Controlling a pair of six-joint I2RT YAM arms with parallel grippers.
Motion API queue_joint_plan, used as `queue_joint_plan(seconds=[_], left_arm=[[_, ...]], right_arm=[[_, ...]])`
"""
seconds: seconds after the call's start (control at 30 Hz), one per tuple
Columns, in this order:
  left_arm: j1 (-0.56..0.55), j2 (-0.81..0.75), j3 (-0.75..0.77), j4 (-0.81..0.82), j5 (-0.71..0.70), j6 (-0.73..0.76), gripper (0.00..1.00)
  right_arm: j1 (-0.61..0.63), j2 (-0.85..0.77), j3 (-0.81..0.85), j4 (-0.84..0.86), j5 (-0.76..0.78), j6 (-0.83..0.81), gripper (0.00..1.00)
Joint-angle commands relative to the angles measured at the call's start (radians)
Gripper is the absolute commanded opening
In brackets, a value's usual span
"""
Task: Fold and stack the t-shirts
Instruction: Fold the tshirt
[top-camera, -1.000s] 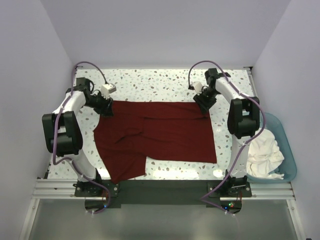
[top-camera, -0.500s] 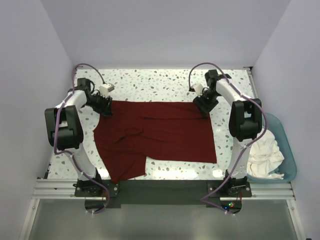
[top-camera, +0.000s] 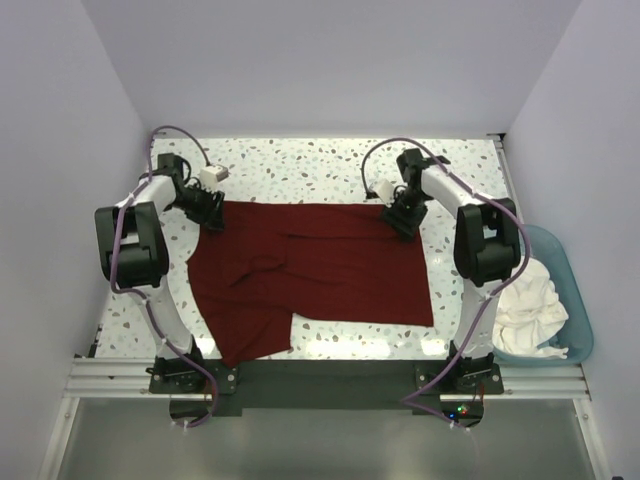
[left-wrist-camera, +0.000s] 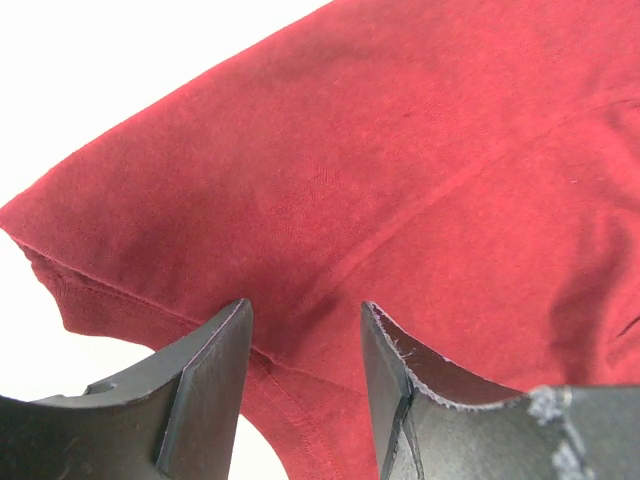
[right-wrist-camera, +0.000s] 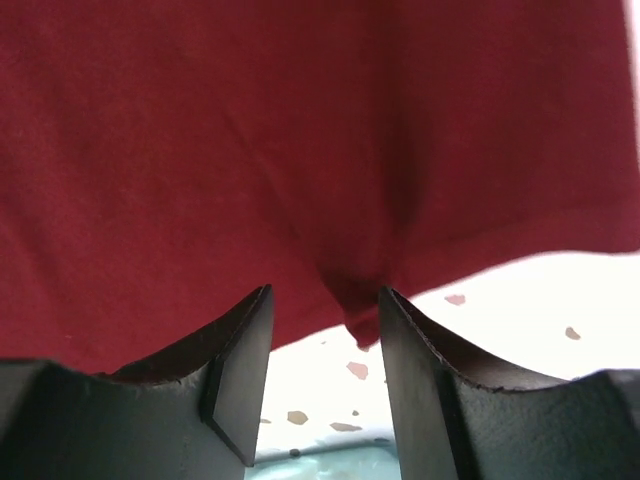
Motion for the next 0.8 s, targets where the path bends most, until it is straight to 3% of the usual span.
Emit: queue_joint_plan(seconds=[0.0,0.03,0.2,0.23,0.37,0.53,0.6,0.73,0.77], left_arm=[[0.011,0.017,0.016,0.020,-0.040,-0.014,0.53],[0.013,0.018,0.011,0.025,-0.049,-0.014,0.53],[0.014,0.054,0.005,0.051,-0.132,-0.035,0.50],[0.013,0.064,0.009,0.050,-0.168,-0.040,0.45],[0.024,0.116,0.037,0.013,-0.227,-0.044,0.25],[0.027,0.118,0.016,0.007,-0.236,-0.035,0.14],[0.027,0.112,0.010,0.004,-0.234,-0.035,0.13],[0.027,0.077,0.003,-0.021,-0.183,-0.020,0.19],[0.028,0.051,0.005,-0.024,-0.164,-0.009,0.22]], right_arm=[[0.020,-0.002,-0.019,0.065,0.066,-0.055,0.49],[0.020,-0.002,-0.019,0.077,0.081,-0.058,0.48],[0.029,-0.039,-0.042,0.195,0.177,-0.071,0.18],[0.032,-0.045,-0.041,0.200,0.184,-0.087,0.14],[0.038,-0.091,-0.028,0.188,0.174,-0.136,0.04],[0.058,-0.131,-0.171,0.225,0.193,-0.203,0.00],[0.072,-0.134,-0.211,0.234,0.192,-0.211,0.03],[0.080,-0.111,-0.170,0.150,0.148,-0.184,0.48],[0.074,-0.106,-0.141,0.127,0.146,-0.168,0.51]])
